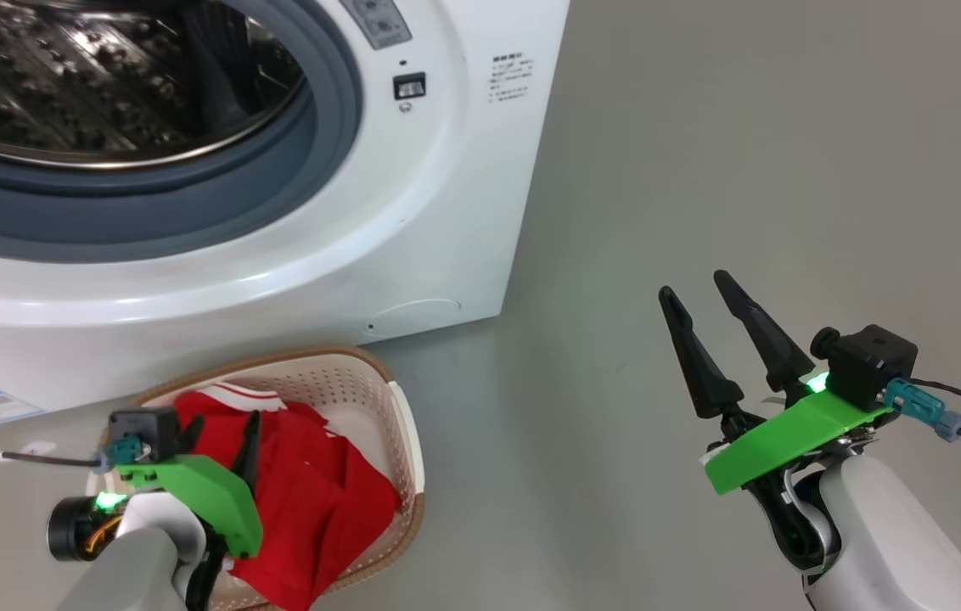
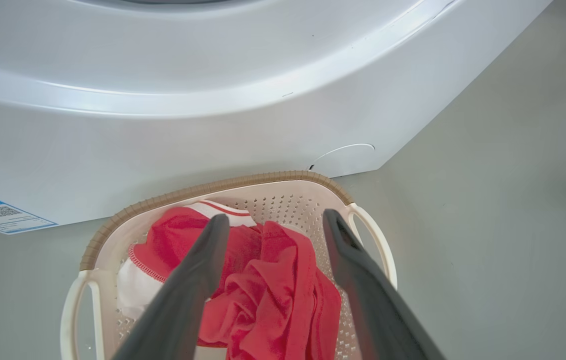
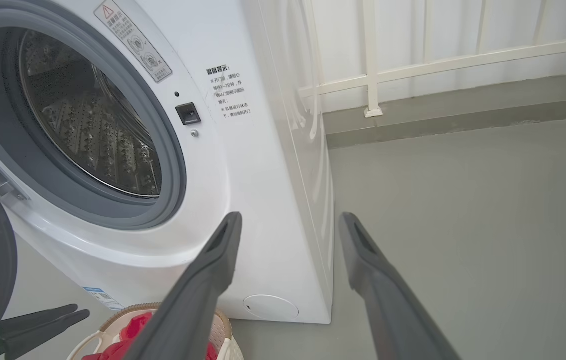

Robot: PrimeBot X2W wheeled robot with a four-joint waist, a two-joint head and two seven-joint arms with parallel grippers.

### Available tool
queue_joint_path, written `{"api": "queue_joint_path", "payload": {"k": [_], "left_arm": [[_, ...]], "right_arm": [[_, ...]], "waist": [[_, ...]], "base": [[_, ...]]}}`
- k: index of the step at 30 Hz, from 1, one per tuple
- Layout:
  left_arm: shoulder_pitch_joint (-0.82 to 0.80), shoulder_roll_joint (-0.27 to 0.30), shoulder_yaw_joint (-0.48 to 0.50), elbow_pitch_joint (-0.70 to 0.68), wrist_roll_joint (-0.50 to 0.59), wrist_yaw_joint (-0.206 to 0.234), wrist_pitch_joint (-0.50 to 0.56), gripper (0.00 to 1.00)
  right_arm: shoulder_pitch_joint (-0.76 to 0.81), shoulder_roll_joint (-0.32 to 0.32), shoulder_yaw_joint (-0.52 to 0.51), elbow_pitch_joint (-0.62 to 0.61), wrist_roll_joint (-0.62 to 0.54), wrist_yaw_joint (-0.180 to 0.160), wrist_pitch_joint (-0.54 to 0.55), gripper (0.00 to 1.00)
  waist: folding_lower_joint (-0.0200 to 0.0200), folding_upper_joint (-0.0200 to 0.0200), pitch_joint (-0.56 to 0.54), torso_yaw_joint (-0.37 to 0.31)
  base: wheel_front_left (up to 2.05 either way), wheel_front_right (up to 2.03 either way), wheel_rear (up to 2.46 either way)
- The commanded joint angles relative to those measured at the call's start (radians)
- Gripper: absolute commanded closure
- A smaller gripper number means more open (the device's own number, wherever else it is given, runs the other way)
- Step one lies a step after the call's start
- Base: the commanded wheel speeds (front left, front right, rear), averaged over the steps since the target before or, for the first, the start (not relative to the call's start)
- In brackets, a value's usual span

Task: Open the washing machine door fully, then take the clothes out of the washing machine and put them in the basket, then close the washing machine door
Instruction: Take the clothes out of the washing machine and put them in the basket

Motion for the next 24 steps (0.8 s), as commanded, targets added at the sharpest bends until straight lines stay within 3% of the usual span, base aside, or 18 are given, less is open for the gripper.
{"api": "queue_joint_path", "payload": {"k": [1, 24], "left_arm": [[0.022, 0.045, 0.034, -0.037, 0.014, -0.003, -0.012, 0.0], [0.268, 0.094, 0.236, -0.492, 0.126, 0.091, -0.012, 0.0]], "right_arm": [[0.018, -0.002, 0.018, -0.019, 0.005, 0.006, -0.012, 0.0], [0.066, -0.005, 0.01, 0.0, 0.02, 0.006, -0.012, 0.0]], "waist": [[0.0, 0.0, -0.022, 0.018], [0.0, 0.0, -0.135, 0.12]], "base": [[0.0, 0.0, 0.0], [0.0, 0.0, 0.0]]}}
